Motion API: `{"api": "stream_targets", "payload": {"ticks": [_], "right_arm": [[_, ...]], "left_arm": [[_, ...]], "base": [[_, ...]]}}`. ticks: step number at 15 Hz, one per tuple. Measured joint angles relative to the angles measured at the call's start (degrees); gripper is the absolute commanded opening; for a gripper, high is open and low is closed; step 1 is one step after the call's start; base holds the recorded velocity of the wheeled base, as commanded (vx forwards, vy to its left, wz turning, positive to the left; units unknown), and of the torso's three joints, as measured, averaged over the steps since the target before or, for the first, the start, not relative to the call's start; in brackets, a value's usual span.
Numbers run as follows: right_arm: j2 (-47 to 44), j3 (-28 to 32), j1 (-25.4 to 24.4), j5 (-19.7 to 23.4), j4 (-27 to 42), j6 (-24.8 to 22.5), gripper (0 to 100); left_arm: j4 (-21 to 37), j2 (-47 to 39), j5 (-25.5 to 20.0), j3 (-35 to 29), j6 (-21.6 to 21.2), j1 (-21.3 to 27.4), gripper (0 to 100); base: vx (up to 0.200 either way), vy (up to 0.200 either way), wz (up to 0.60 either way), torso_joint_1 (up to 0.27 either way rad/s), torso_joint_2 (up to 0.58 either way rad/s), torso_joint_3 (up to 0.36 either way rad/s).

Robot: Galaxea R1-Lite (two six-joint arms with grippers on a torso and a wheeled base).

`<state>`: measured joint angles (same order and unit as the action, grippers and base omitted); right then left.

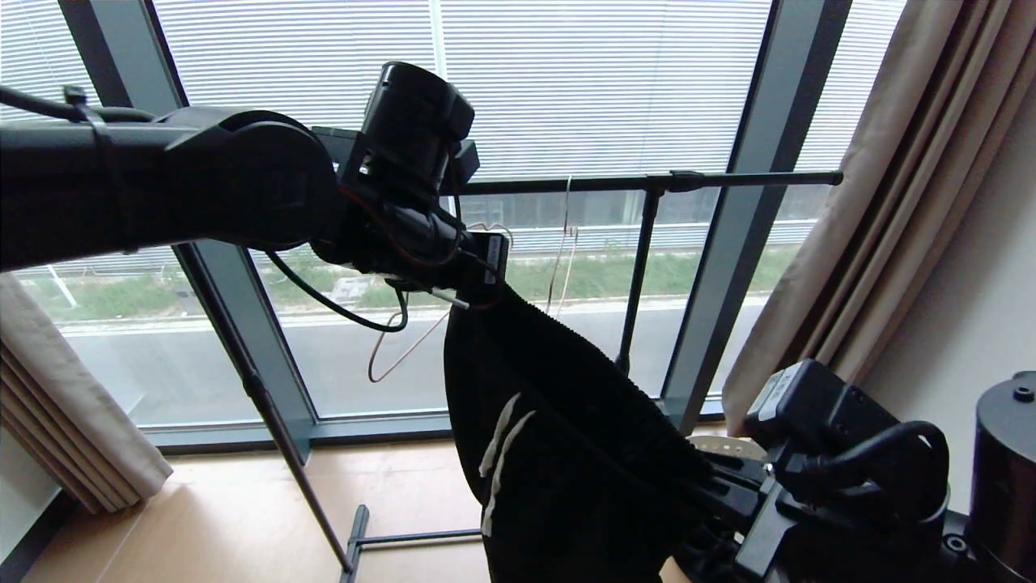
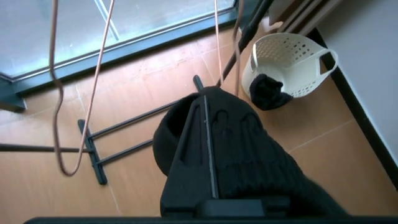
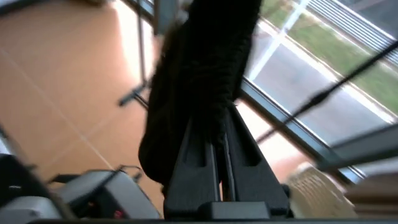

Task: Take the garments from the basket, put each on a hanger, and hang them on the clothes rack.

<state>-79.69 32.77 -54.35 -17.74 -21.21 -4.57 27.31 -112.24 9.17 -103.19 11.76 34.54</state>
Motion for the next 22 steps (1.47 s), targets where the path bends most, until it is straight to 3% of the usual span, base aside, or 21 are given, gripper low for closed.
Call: {"api": "stream_targets", "payload": {"ticks": [3,6,9,12,18,22], "right_arm": [[-2.9,0.8,5.0,-2.2,-0.4,-0.5,0],[-6.8,5.0,7.8,-8.0,-0.6,2.4,0],[-10.7,12.1,11.2,-10.8,0.0,4.5,0],[-17.7,21.3,14.8,-11.0,0.2,5.2,0],[-32.4,42.6,18.5,-11.2,0.3,6.4,0],[-36.8,50.8,21.2,-11.2,2.8,8.1,0]], "left_arm": [[-0.1,5.3,-0.7,7.9,-0.2,0.0,0],[-0.2,12.3,-1.1,19.8,-0.1,1.1,0],[-1.9,19.1,-1.4,32.4,0.1,4.4,0],[-8.5,23.3,-1.6,43.4,2.5,9.9,0],[-10.2,24.6,-4.4,49.8,3.5,17.5,0],[-11.0,25.0,-4.7,53.0,3.5,19.4,0]], "base": [[0.0,0.0,0.0,0.0,0.0,0.0],[0.0,0.0,0.0,0.0,0.0,0.0],[0.0,0.0,0.0,0.0,0.0,0.0],[0.0,0.0,0.0,0.0,0.0,0.0],[0.0,0.0,0.0,0.0,0.0,0.0],[0.0,0.0,0.0,0.0,0.0,0.0]]}}
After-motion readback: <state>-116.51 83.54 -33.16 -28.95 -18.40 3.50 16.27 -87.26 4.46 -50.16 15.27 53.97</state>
